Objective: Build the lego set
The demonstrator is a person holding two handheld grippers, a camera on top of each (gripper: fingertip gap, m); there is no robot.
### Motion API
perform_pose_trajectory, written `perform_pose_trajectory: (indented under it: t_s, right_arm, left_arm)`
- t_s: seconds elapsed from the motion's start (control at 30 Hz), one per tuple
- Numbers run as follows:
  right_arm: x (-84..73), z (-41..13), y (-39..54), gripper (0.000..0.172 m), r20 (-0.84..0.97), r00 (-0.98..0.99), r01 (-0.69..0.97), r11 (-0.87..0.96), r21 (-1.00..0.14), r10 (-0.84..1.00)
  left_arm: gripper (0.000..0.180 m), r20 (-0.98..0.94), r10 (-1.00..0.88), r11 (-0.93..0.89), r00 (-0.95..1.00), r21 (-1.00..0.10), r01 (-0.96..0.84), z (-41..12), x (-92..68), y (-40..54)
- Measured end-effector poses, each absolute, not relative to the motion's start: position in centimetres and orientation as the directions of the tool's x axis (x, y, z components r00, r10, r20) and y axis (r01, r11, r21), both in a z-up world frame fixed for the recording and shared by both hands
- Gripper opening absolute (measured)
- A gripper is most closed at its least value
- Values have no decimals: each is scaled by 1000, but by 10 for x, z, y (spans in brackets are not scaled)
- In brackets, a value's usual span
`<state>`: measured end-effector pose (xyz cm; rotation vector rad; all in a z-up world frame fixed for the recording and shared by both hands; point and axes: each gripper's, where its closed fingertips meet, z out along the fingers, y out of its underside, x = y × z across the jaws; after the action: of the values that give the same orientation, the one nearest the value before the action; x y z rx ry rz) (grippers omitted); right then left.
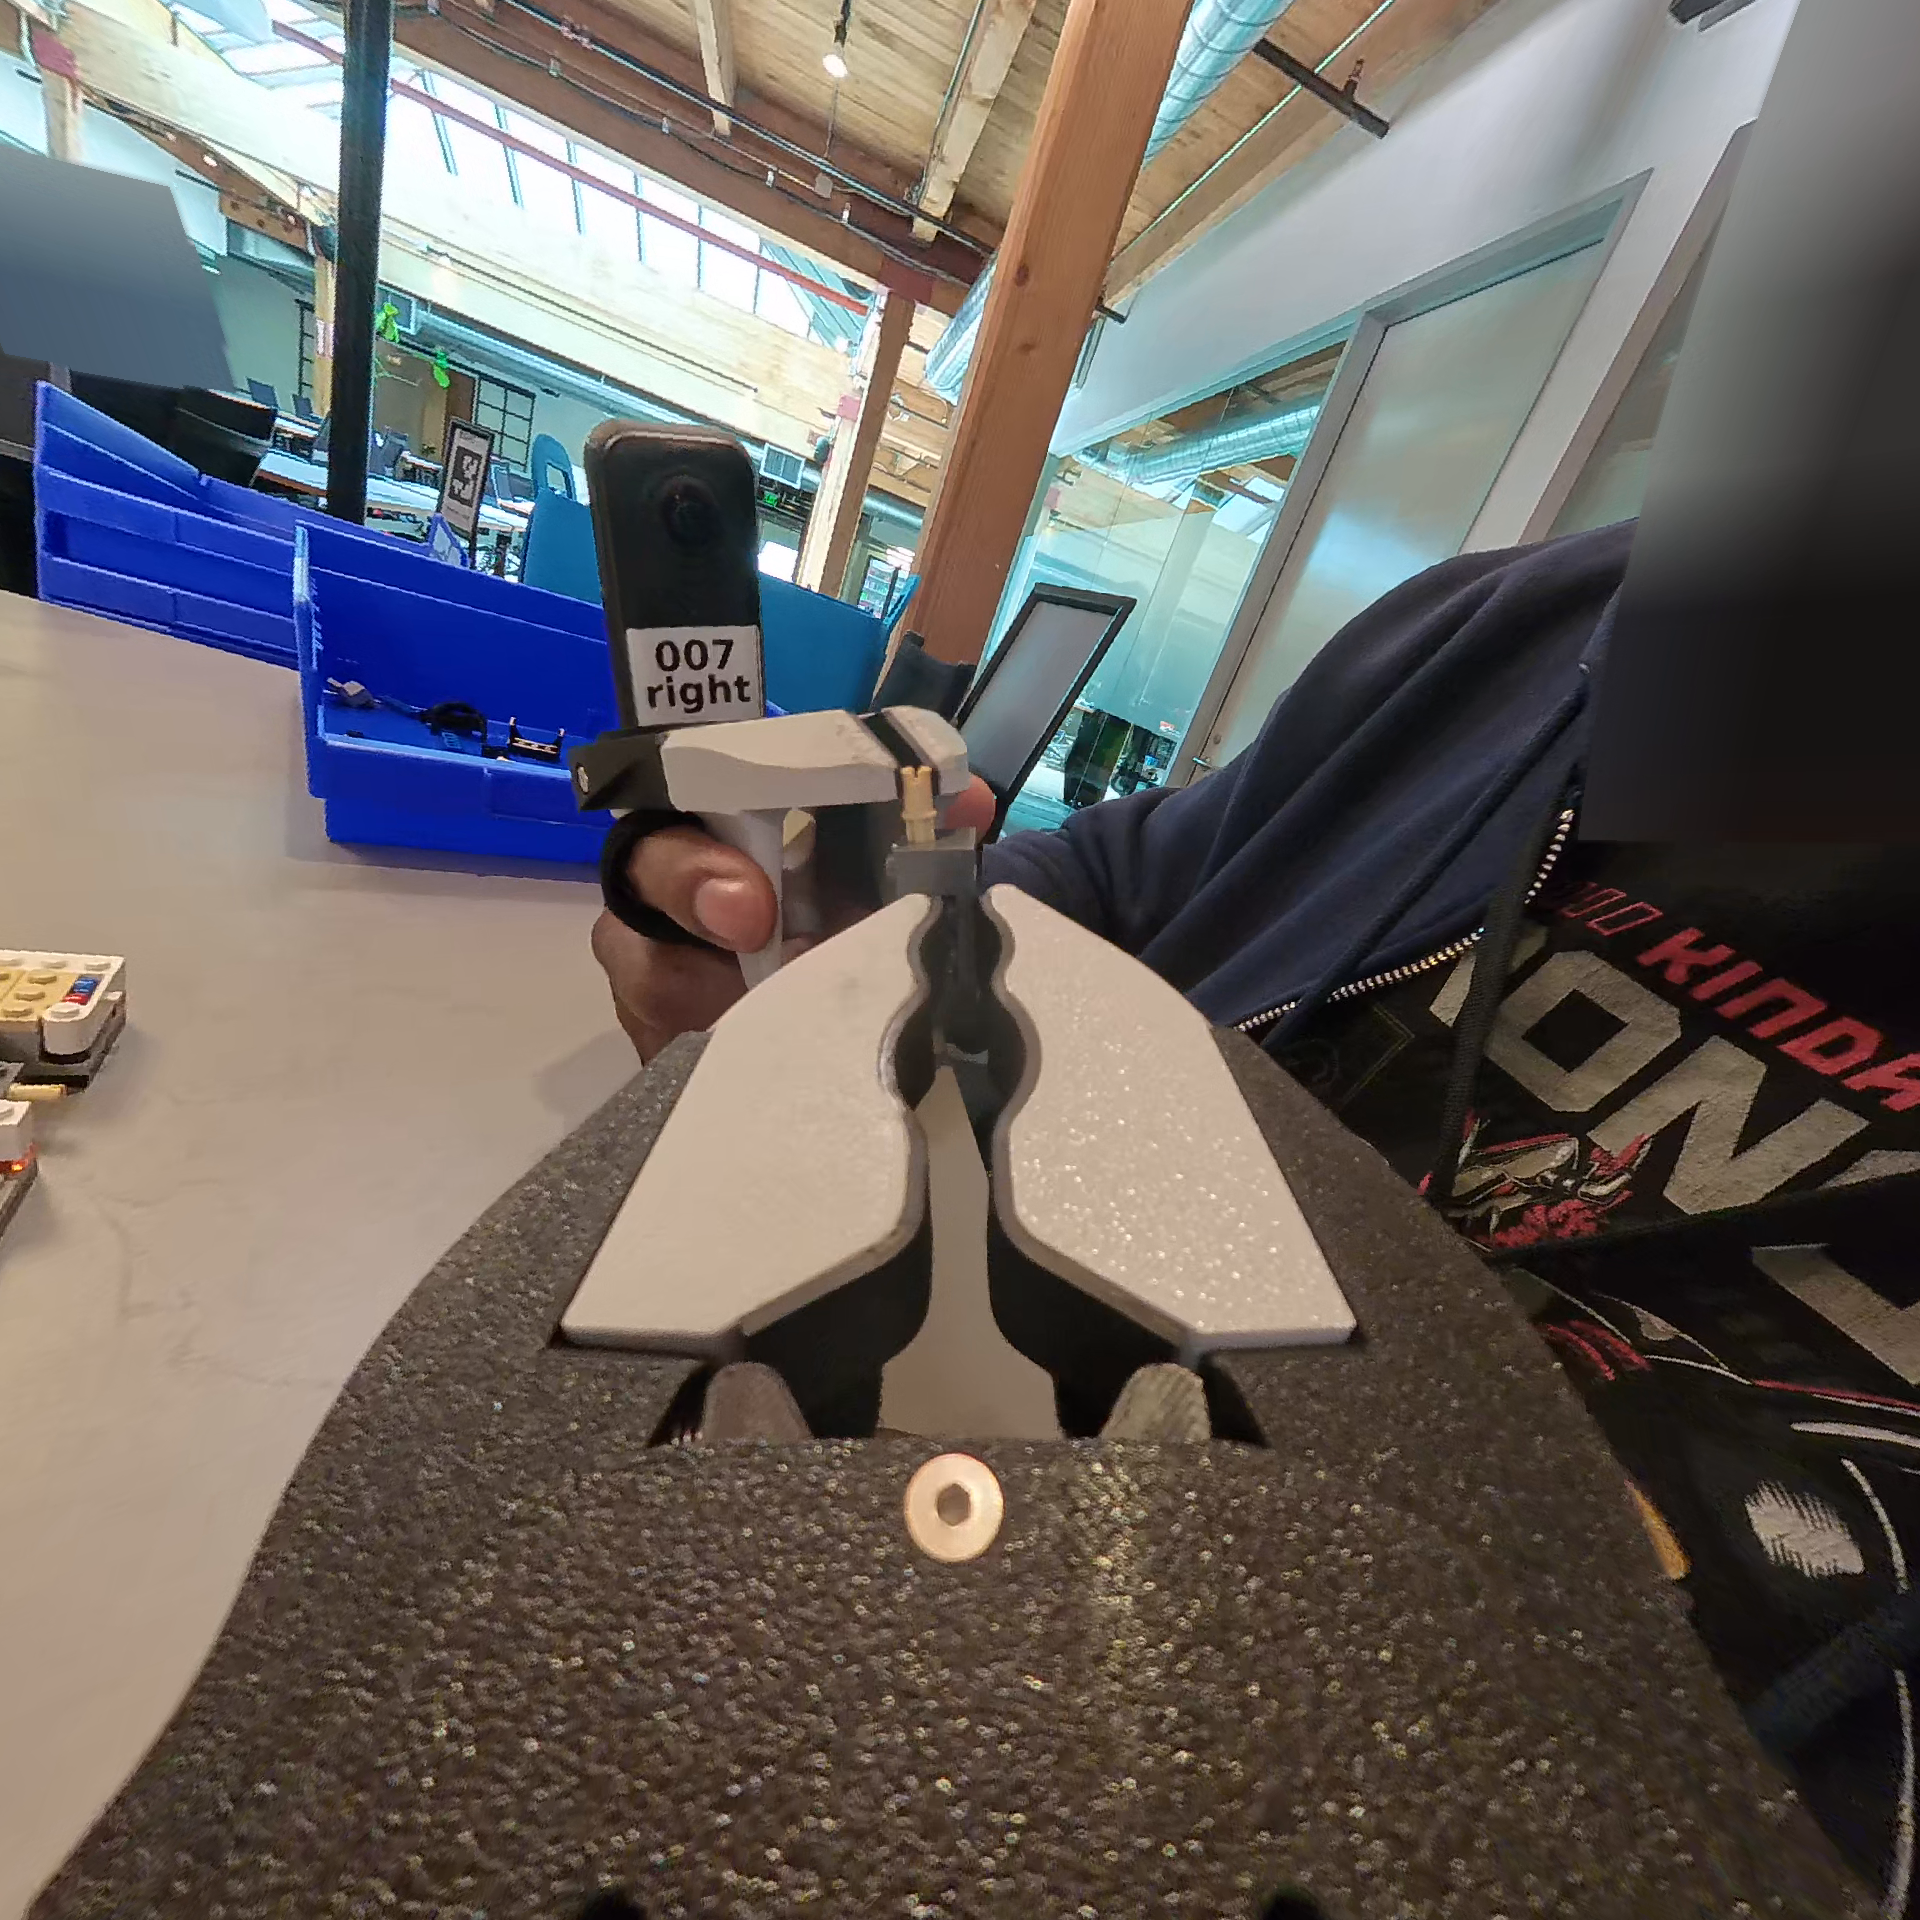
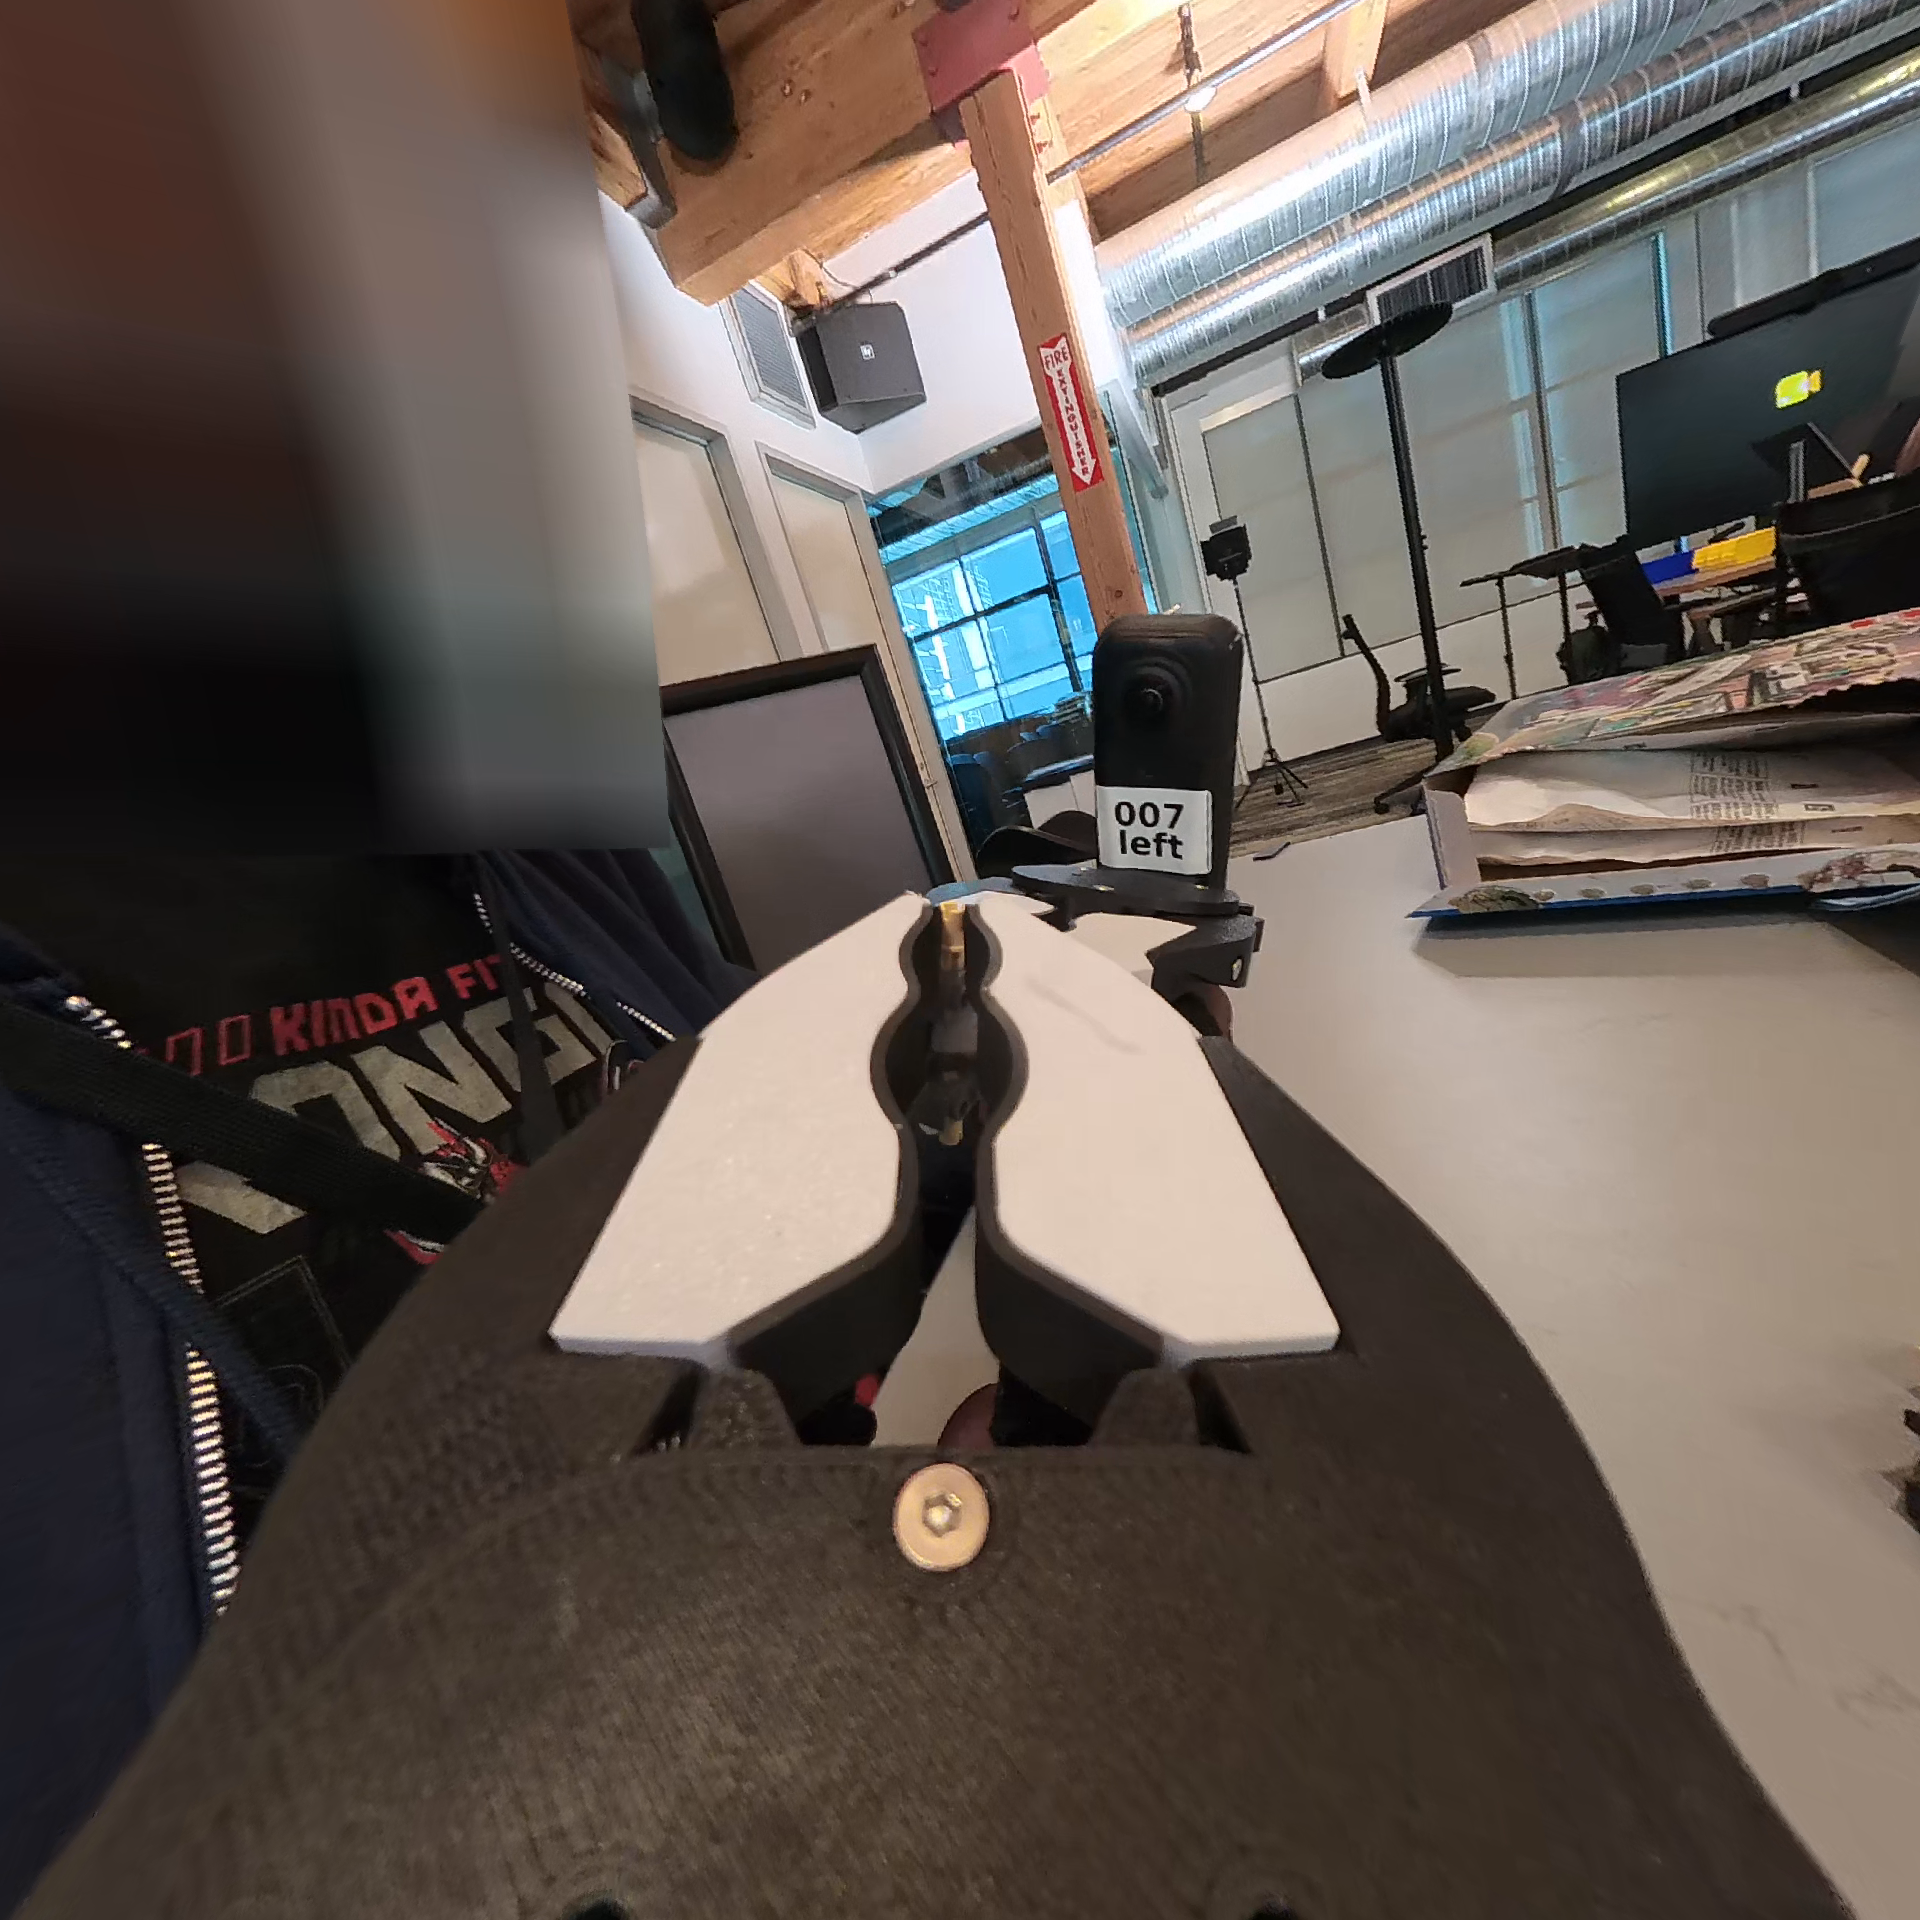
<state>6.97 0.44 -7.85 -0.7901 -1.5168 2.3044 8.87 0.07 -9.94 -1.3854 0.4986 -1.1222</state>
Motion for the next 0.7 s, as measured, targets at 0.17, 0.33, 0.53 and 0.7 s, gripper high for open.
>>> perform_pose_trajectory:
  t_s: [0.17,0.33,0.53,0.7]
  right_arm:
    - [69,-80,12,10,-210,-765,7,-318,-948,609]
    - [74,-85,16,31,196,-618,-198,91,-976,761]
    - [68,-100,14,59,731,-354,-288,676,-679,583]
    - [61,-110,10,64,831,-324,-280,794,-540,451]
  left_arm:
    - [5,307,-825,-163,474,-933,320,-99,85,3]
    - [5,335,-807,-172,485,-921,351,-98,79,7]
    - [5,396,-789,-228,471,-899,375,-102,77,11]
    - [5,472,-784,-295,403,-855,427,-103,78,12]
